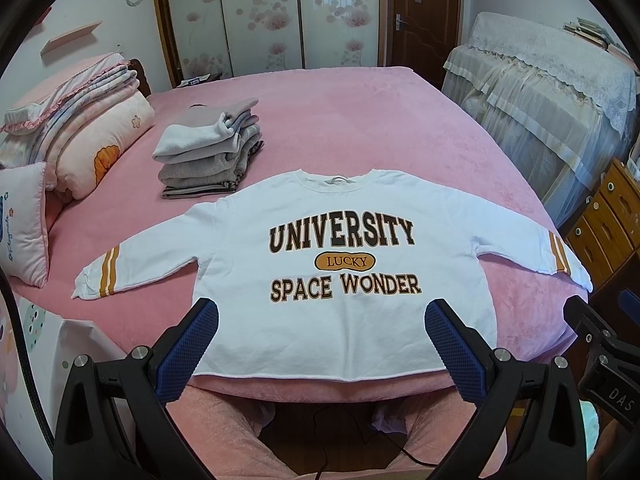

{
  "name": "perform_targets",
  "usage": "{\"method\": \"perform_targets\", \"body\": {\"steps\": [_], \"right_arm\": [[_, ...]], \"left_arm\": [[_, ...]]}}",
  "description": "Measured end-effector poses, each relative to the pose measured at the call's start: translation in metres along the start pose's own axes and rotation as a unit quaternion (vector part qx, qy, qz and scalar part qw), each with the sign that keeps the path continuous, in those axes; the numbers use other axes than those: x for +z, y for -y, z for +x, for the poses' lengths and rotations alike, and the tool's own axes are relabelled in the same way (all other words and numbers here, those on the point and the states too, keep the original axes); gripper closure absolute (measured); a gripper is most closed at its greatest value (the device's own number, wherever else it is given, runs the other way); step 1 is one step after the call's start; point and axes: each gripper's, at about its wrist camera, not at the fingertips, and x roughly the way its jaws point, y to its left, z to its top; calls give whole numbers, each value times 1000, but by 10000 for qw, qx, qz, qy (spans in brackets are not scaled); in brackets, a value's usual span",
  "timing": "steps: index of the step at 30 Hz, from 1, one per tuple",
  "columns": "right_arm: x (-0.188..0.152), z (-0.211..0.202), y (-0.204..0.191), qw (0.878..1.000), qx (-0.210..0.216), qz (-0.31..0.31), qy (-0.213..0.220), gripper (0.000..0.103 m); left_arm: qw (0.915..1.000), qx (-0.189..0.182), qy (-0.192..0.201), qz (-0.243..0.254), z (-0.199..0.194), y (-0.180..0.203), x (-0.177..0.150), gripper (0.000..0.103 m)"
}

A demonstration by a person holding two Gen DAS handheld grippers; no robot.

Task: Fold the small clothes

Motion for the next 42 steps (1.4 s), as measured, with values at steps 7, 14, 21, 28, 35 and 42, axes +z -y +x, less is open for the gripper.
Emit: {"method": "perform_targets", "body": {"steps": [7,14,21,28,35,42], "right_arm": [[2,0,1,10000,8,0,-6,0],[-2,1,4,10000,6,9,-8,0],[-8,2,12,10000,-54,61,45,0],[2,-5,28,9997,-126,150,152,0],[13,-13,45,9988,-223,250,350,0],[34,-25,61,9967,-391,260,662,0]], "left_arm": [[10000,-1,-28,35,1,7,-3,0],[10000,15,-17,27,1,7,-4,0],[10000,39,16,82,-2,10,1,0],[9995,117,208,201,-9,15,15,0],[9978,135,504,419,-21,29,38,0],[9966,-187,577,561,-28,45,59,0]]}}
